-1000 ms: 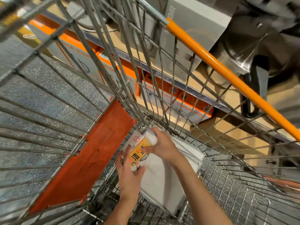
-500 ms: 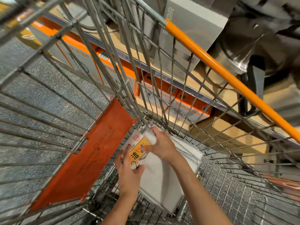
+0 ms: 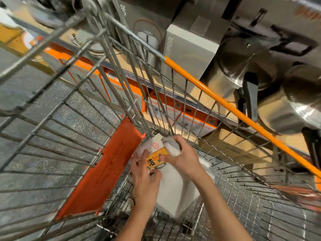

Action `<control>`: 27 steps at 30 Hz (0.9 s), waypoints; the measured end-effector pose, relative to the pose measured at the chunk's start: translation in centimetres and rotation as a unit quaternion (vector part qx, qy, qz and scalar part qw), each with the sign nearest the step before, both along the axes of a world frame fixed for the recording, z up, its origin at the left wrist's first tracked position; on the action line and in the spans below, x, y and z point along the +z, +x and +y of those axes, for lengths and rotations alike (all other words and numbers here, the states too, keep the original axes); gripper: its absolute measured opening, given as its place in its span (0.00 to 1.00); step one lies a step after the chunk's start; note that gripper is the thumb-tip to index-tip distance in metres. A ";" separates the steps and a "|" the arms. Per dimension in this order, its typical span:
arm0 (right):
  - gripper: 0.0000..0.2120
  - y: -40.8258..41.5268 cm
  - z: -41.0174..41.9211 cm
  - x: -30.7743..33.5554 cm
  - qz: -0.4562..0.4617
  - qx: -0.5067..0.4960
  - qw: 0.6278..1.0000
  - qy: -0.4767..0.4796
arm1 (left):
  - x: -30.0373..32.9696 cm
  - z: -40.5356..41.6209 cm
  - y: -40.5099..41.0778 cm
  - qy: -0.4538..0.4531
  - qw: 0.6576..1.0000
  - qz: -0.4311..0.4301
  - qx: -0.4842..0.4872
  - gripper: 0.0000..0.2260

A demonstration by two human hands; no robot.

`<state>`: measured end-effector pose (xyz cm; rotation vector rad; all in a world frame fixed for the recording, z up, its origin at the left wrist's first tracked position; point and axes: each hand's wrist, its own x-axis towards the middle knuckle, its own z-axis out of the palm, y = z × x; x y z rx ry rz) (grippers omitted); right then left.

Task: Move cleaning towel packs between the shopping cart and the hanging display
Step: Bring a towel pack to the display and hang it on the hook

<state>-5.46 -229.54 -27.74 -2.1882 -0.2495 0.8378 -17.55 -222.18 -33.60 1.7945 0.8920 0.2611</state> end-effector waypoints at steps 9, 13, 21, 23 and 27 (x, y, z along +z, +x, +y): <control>0.23 -0.3 -2.2 12.2 -0.043 -0.114 0.983 0.139 | 11.6 1.2 1.4 0.109 0.977 -0.135 -0.121 0.28; 0.21 -0.5 -2.6 18.1 -0.068 -0.145 0.963 0.215 | 17.6 2.4 2.6 0.118 0.971 -0.193 -0.082 0.34; 0.23 0.2 -3.5 31.0 -0.111 -0.175 0.929 0.306 | 31.9 4.8 4.3 0.122 0.954 -0.246 -0.124 0.37; 0.22 0.0 -3.8 34.3 -0.109 -0.166 0.921 0.334 | 35.4 5.3 4.3 0.130 0.950 -0.242 -0.146 0.39; 0.26 -0.5 -4.3 39.7 -0.082 -0.157 0.900 0.398 | 41.8 5.4 3.0 0.063 0.939 -0.281 -0.190 0.38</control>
